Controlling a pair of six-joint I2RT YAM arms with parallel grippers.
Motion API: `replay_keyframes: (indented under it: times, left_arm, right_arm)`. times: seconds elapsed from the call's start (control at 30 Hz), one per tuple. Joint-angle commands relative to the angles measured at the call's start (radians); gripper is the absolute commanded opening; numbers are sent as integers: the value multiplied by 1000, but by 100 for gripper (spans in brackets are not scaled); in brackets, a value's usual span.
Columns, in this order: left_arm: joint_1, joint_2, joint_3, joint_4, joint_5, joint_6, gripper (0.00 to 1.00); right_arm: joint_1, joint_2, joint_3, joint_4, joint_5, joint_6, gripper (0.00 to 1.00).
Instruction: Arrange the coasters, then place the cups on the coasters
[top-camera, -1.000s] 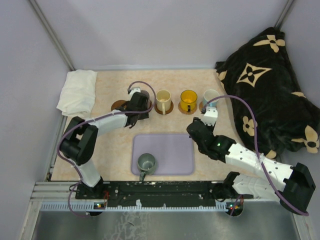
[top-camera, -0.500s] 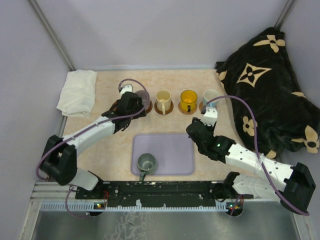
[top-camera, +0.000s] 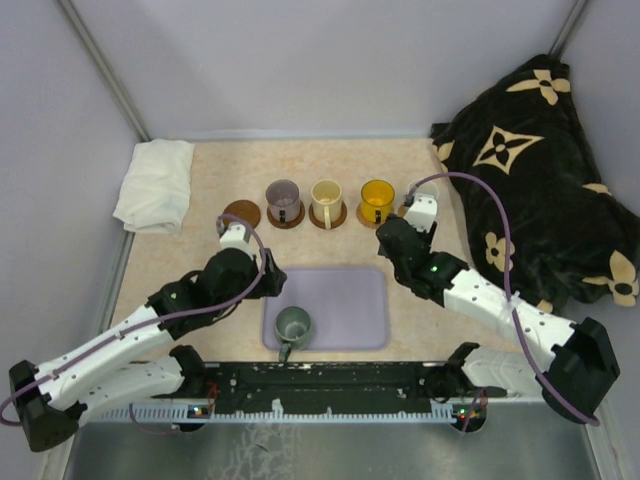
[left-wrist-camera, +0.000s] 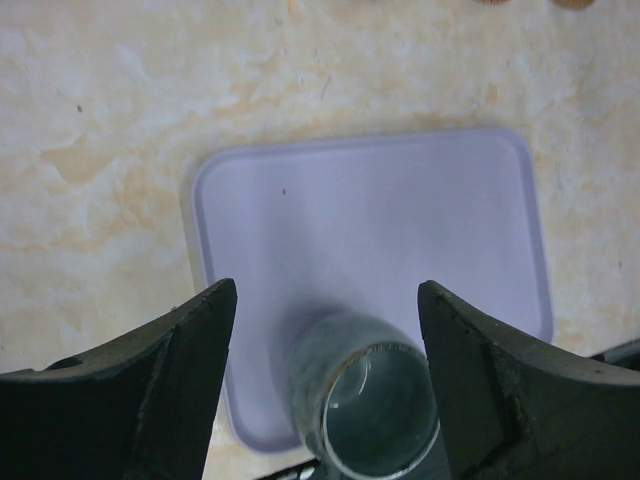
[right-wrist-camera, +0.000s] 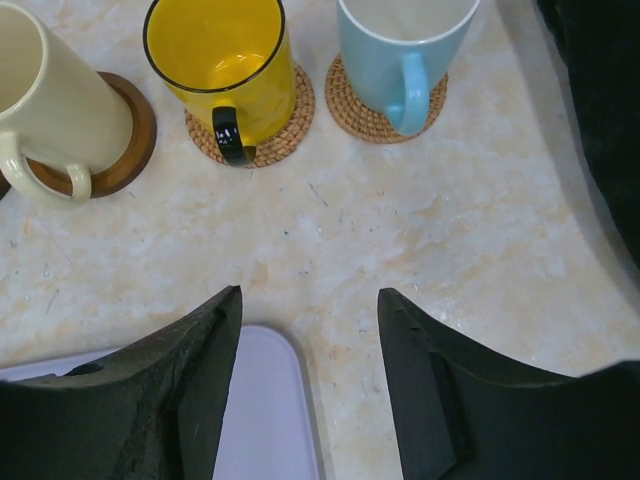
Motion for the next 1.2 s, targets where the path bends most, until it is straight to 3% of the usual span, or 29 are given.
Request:
replay_keyframes:
  times: [0.0,0.3,0.83,1.03,1.17]
  left_arm:
    - [-75,-70,-69,-128,38,-113,79]
    - [-237,-81,-26,-193,97,-104,80]
    - [-502,142,-12,-264,40,-307,77]
    - [-530,177,-30,-264,49,-359,55]
    - [-530,188,-35,-269,37,-368,48]
  right_arm:
    - [-5,34,71,54,2,-37,57]
    - [-15,72,91,73,-2,-55,58]
    - [-17,78,78,87,-6,-53,58]
    - [-17,58,63,89,-9,-45,58]
    - [-17,45,51,90,-10,-37,58]
